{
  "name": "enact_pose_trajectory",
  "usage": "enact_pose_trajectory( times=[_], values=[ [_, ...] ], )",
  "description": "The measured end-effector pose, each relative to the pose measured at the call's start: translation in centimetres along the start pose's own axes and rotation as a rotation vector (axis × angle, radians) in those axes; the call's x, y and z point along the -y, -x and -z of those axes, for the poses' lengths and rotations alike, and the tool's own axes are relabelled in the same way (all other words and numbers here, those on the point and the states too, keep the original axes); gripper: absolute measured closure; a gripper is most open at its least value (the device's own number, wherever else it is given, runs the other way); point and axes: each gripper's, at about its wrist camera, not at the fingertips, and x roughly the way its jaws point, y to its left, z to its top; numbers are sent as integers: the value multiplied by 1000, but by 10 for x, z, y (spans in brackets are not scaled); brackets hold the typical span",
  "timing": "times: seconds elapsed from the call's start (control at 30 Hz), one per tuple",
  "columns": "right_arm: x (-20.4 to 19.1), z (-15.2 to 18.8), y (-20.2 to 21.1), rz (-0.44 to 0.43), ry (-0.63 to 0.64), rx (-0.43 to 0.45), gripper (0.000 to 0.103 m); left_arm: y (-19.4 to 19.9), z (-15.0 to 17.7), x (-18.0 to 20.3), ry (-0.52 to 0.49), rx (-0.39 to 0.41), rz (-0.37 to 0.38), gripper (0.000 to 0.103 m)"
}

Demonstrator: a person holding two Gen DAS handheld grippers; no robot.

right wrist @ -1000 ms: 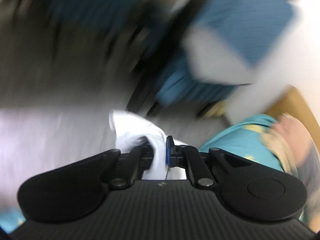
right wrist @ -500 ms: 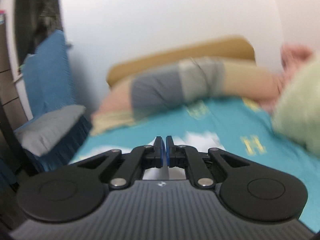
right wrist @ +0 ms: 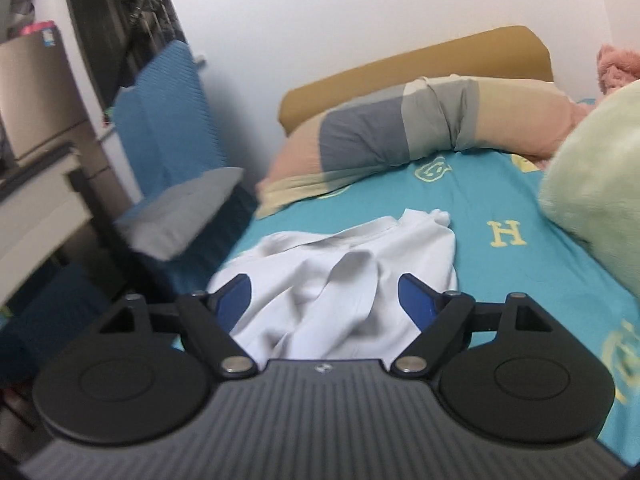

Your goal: Fold clothes

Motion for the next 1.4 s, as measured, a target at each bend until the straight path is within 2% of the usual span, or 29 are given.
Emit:
enact_pose_trajectory(
  times=[0.33, 0.4, 0.57, 0.67, 0.7, 0.83, 0.97, 1.0, 1.03, 1.13, 1.2, 1.27, 1.4],
  values=[
    [-1, 62, 215, -22, -29, 19, 21, 58, -24, -20, 57, -184, 185, 18],
    [0, 71, 235, -4, -31, 15, 21, 68, -27, -27, 66, -226, 219, 18],
    [5, 84, 253, 24, -53, 4, 21, 73, -17, -76, 53, -378, 259, 22],
    [7, 85, 247, 32, -63, -1, 21, 76, -11, -105, 45, -469, 282, 33],
    [6, 86, 244, 35, -64, -5, 21, 76, -8, -113, 35, -498, 289, 40],
    [3, 91, 235, 53, -44, -53, 21, 62, 11, -119, -50, -604, 333, 49],
    [-1, 93, 227, 82, -16, -88, 21, 48, 30, -88, -314, -705, 344, 53],
    [-1, 93, 225, 86, -20, -94, 21, 45, 34, -79, -367, -735, 332, 62],
    [0, 93, 223, 88, -30, -99, 21, 43, 38, -70, -418, -756, 321, 78],
    [6, 94, 218, 90, -76, -119, 21, 47, 47, -42, -579, -761, 306, 98],
    [11, 93, 217, 85, -104, -121, 21, 56, 48, -23, -661, -748, 269, 100],
    [15, 93, 218, 81, -129, -118, 21, 71, 44, -1, -701, -730, 232, 101],
    [24, 91, 219, 78, -172, -109, 21, 103, 33, 51, -672, -695, 218, 101]
  ],
)
